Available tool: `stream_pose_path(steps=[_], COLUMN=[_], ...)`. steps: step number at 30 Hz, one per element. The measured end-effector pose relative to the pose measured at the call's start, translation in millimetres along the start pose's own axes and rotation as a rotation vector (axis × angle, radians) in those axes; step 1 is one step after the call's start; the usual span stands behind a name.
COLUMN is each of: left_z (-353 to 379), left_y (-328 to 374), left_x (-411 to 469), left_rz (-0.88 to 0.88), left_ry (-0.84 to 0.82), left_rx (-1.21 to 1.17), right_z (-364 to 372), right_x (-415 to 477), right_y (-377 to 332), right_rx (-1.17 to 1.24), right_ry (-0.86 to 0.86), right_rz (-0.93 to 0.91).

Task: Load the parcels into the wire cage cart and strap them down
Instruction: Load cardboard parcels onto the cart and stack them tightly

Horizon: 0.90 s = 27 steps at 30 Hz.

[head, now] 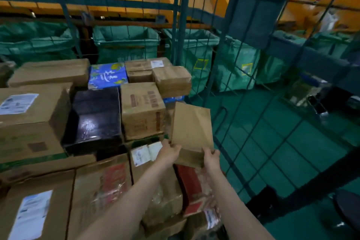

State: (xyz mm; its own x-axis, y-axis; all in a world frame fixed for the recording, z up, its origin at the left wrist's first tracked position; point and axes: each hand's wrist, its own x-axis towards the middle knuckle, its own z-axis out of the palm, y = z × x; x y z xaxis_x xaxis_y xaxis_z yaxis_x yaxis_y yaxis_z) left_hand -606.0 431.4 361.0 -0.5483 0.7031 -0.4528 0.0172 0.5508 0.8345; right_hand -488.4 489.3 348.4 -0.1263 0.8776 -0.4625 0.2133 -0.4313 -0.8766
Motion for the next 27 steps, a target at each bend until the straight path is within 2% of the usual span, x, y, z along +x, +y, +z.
stream_pose_path(steps=[7,11,16,27], left_z=[18.7,25.2,21.3,22.7], left_y=[25.5,45.2,53.9,33.0], left_x=[80.4,115.3,148.1,154.1], left_rz=[-0.089,-0.109,-0.166,-0.194], left_ry=[0.097,0.151,0.279,0.307], left_rx=[-0.079,-0.124,-0.137,-0.008], right_z=[16.9,29.5,46.7,52.4], right_x=[85.1,107.9,127.9,138.1], right_y=[-23.1,-24.1,-24.4,-31.7], right_rx=[-0.111,-0.195,-0.29,-0.478], right_ry=[-0.016,-0.061,-0.146,-0.13], right_rz=[0.032,0.095,0.084,-0.135])
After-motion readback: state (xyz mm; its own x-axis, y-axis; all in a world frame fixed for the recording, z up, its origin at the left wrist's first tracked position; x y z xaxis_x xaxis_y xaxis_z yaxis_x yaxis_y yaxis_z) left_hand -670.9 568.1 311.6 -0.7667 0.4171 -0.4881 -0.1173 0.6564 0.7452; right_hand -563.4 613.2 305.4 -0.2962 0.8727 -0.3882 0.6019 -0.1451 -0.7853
